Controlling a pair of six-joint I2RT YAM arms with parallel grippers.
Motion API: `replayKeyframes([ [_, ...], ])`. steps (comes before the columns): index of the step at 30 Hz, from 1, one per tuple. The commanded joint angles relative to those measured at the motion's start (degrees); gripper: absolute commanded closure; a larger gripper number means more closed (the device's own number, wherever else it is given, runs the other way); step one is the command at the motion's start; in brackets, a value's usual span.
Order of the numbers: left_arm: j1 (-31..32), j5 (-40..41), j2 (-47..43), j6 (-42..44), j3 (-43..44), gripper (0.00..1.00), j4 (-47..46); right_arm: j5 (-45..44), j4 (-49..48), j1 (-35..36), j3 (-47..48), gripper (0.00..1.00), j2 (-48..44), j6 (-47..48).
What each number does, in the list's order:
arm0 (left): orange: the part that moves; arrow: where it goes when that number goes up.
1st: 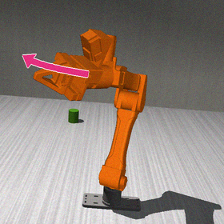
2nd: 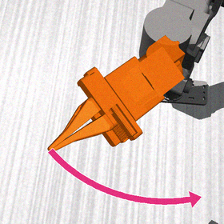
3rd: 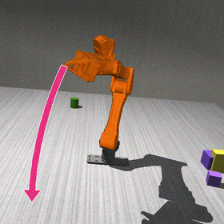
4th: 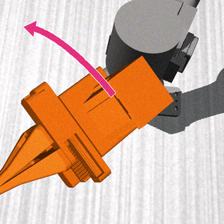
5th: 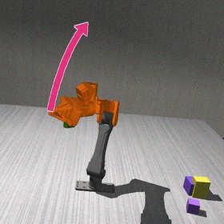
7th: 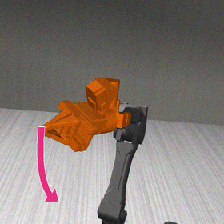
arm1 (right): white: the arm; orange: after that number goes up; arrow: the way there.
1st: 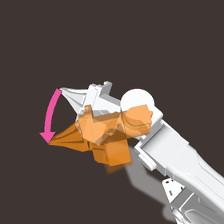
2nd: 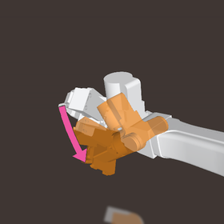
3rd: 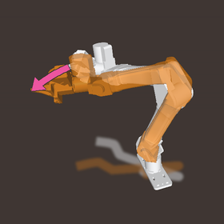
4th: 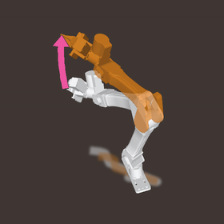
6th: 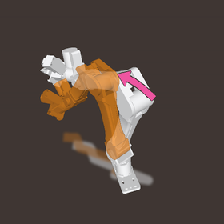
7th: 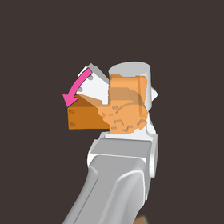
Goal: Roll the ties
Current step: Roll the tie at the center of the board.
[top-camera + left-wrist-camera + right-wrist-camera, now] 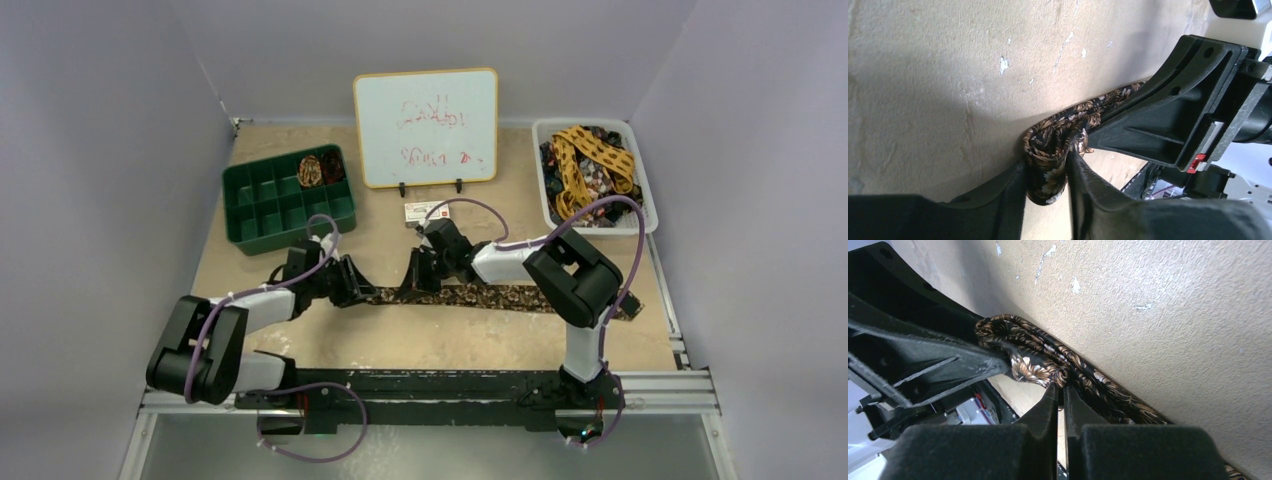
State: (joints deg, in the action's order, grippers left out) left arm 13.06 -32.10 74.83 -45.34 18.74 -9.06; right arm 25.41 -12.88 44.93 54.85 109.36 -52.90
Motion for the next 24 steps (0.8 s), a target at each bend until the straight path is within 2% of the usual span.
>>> replayKeyframes([
  [1, -0.40, -3.44, 3.60, -0.49, -1.14, 0.73, -6.66, -2.83, 3.92, -0.79, -0.27, 0.96, 1.89, 2.12],
  [5, -0.40, -2.63, 4.02, -0.57, -1.12, 0.87, -6.99, -2.35, 5.08, -0.93, 0.74, 0.90, 0.34, 3.43],
  [10, -0.40, -1.36, 2.38, -0.43, 0.03, 0.92, -4.45, -2.57, 8.95, -0.94, 3.65, 0.74, -5.12, 7.75],
  [13, -0.39, -0.62, 1.02, -0.53, 0.53, 0.93, -3.00, -6.59, 12.25, -0.63, 5.98, 0.64, -8.88, 10.23],
  [15, -0.34, 0.11, -0.29, -0.54, 0.78, 0.93, -1.89, -8.07, 13.89, -0.06, 6.94, 0.65, -10.74, 11.47],
  [17, -0.32, 0.53, -1.11, -0.54, 0.92, 0.93, -1.00, -7.62, 14.22, 0.62, 7.80, 0.70, -10.89, 11.76],
  [19, -0.32, 0.87, -1.79, -0.45, 1.18, 0.93, -0.35, -6.67, 13.22, 2.13, 8.94, 0.78, -9.48, 11.15],
  [24, -0.32, 1.18, -2.05, -0.14, 1.62, 0.93, 0.91, -7.26, 14.31, 6.04, 14.43, 0.87, -3.38, 10.44],
])
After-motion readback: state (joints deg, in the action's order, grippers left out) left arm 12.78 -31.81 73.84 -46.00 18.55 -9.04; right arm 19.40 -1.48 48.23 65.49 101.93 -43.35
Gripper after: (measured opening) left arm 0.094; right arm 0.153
